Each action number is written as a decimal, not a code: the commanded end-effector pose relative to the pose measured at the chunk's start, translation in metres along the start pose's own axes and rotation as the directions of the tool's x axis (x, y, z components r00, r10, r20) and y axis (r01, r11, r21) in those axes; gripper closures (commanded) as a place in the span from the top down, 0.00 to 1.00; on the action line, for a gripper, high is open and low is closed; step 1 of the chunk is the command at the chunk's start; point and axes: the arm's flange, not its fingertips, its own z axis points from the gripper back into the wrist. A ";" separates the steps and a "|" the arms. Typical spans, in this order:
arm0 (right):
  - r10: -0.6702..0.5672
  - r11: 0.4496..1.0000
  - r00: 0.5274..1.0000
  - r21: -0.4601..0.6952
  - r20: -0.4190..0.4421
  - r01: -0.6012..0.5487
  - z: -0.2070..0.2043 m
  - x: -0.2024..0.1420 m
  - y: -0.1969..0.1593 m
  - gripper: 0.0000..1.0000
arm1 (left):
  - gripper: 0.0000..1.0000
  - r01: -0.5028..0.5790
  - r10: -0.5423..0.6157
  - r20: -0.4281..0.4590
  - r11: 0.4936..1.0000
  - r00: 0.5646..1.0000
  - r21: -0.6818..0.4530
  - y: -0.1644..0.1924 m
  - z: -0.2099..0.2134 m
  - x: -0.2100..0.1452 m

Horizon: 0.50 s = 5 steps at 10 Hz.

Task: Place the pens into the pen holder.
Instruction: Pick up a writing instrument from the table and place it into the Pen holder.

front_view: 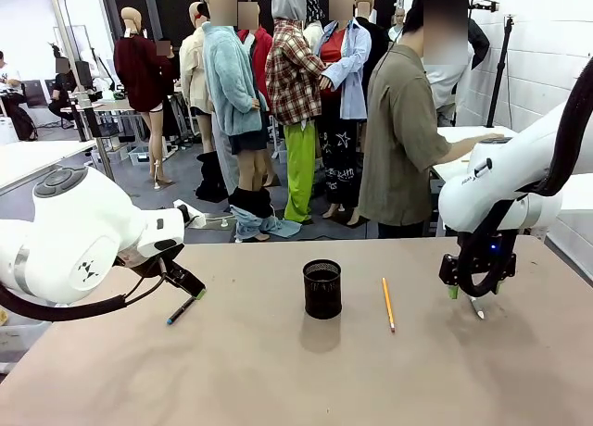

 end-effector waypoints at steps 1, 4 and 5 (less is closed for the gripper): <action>-0.009 1.000 1.000 -0.030 -0.013 0.008 -0.004 0.006 0.007 0.92 | 1.00 -0.004 0.004 0.001 1.000 1.000 0.000 0.002 0.001 0.000; 0.015 1.000 1.000 -0.013 -0.016 -0.016 -0.011 0.004 0.010 0.38 | 1.00 -0.004 0.004 0.001 1.000 1.000 0.000 0.002 0.001 0.000; 0.017 1.000 1.000 -0.006 -0.012 -0.017 -0.011 0.004 0.008 0.19 | 1.00 -0.004 0.004 0.001 1.000 1.000 0.000 0.002 0.001 0.000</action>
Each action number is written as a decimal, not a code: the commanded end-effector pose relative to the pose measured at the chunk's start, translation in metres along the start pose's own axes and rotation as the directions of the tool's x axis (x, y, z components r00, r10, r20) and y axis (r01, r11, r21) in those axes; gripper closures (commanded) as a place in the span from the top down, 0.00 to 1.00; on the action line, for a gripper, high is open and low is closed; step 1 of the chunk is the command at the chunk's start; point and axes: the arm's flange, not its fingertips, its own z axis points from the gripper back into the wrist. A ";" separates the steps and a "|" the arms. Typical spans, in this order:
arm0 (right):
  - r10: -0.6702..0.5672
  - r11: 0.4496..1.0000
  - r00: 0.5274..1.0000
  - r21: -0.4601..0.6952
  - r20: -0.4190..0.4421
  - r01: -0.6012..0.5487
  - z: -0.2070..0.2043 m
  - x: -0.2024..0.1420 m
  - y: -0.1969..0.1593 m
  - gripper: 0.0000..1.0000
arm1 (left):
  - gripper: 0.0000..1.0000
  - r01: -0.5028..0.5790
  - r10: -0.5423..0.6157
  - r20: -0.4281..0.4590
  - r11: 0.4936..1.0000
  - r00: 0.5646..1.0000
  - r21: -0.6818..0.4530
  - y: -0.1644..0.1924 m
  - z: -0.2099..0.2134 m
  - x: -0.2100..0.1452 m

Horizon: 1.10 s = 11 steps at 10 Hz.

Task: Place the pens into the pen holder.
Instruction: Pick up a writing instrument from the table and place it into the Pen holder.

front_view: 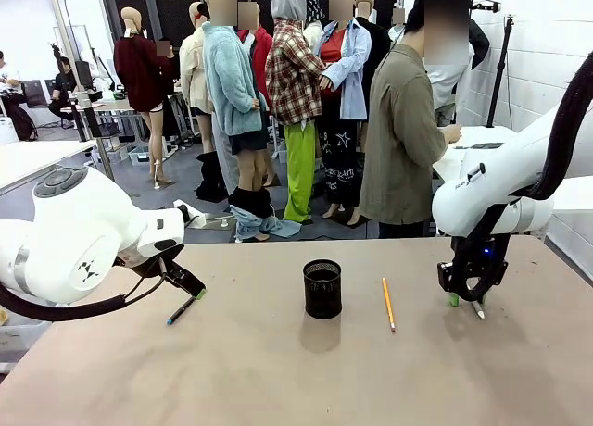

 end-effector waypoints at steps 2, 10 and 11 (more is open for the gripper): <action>0.002 1.000 1.000 -0.008 -0.011 -0.003 -0.004 0.003 -0.005 0.00 | 1.00 -0.004 0.004 0.001 1.000 1.000 0.000 0.002 0.001 0.000; 0.301 0.949 0.950 0.068 0.081 -0.306 0.034 -0.023 0.013 0.00 | 1.00 -0.004 0.004 0.001 1.000 1.000 0.000 0.002 0.001 0.000; 0.370 0.916 0.917 0.105 0.147 -0.386 0.045 -0.028 0.014 0.00 | 1.00 -0.004 0.004 0.001 1.000 1.000 0.000 0.002 0.001 0.000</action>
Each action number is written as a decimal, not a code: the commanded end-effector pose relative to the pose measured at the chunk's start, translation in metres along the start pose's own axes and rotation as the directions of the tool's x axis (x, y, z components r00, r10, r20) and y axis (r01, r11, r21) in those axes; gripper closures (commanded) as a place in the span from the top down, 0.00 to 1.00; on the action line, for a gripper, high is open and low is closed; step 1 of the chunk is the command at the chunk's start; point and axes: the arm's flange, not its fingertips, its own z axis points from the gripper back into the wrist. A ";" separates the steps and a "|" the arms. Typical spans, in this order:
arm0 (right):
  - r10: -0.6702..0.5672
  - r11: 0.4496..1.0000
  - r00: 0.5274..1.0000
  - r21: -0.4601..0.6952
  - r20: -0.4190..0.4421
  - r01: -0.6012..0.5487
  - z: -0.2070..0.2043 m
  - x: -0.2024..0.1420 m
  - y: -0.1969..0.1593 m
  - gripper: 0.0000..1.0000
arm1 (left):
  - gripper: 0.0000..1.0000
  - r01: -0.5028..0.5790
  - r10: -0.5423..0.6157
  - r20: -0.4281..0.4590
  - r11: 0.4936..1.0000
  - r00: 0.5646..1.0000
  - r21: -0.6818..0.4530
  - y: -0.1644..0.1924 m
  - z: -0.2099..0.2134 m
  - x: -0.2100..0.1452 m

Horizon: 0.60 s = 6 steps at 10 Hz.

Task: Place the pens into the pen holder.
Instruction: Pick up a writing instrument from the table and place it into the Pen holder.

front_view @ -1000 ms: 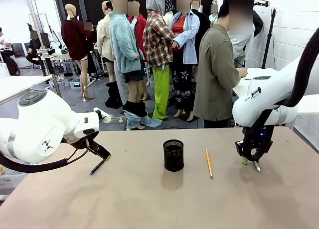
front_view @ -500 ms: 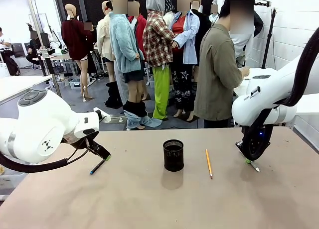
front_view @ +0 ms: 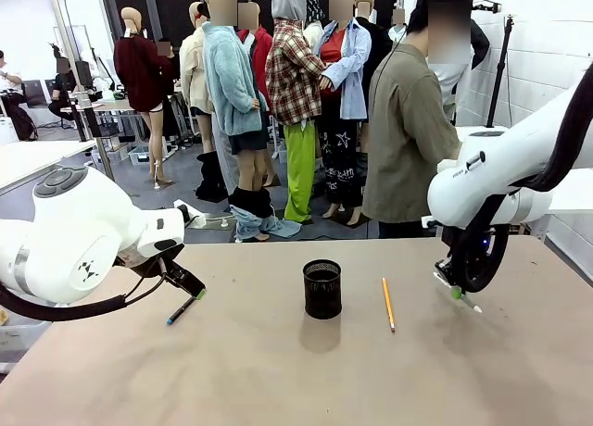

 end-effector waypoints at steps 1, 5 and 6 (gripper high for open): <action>0.182 0.970 0.968 0.130 0.175 -0.206 0.023 -0.022 0.002 0.00 | 1.00 -0.004 0.004 0.001 1.000 1.000 0.000 0.002 0.001 0.000; 0.358 0.785 0.731 0.236 0.582 -0.572 0.064 -0.021 0.041 0.00 | 1.00 -0.004 0.004 0.001 1.000 1.000 0.000 0.002 0.001 0.000; 0.368 0.721 0.636 0.223 0.679 -0.656 0.069 -0.015 0.053 0.00 | 1.00 -0.004 0.004 0.001 1.000 1.000 0.000 0.002 0.001 0.000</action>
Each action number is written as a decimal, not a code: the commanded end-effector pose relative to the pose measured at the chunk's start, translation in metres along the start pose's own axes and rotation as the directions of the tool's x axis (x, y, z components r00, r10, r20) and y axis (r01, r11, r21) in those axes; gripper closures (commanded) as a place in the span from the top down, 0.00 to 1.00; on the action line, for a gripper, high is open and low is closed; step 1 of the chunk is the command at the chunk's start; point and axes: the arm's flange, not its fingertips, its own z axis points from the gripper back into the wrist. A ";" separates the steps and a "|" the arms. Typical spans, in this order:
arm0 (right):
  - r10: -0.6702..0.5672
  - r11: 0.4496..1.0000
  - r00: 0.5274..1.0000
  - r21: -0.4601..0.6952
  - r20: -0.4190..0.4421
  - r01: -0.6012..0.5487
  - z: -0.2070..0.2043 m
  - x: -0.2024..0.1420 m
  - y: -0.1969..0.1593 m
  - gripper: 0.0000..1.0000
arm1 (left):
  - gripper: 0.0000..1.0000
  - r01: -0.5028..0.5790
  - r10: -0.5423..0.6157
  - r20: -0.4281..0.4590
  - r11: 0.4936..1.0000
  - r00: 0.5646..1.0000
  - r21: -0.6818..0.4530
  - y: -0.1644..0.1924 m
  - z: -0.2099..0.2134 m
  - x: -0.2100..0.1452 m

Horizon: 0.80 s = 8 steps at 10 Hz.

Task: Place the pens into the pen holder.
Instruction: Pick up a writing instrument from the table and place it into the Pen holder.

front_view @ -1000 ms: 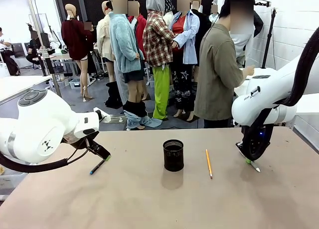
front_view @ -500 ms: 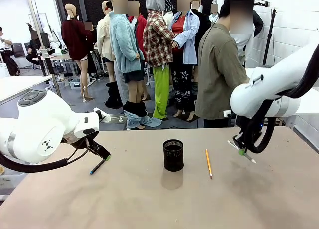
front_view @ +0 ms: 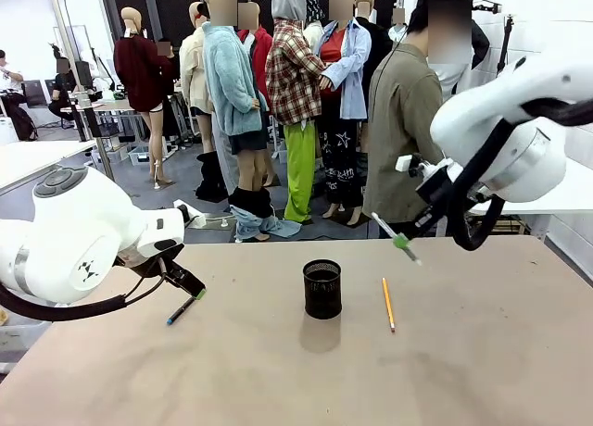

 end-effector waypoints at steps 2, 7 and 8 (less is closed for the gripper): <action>0.126 0.962 0.968 0.212 0.217 -0.172 -0.032 0.002 -0.005 0.00 | 1.00 -0.004 0.004 0.001 1.000 1.000 0.000 0.002 0.001 0.000; 0.185 0.908 0.899 0.280 0.398 -0.311 -0.093 0.042 0.004 0.00 | 1.00 -0.004 0.004 0.001 1.000 1.000 0.000 0.002 0.001 0.000; 0.190 0.900 0.887 0.287 0.421 -0.329 -0.101 0.046 0.006 0.00 | 1.00 -0.004 0.004 0.001 1.000 1.000 0.000 0.002 0.001 0.000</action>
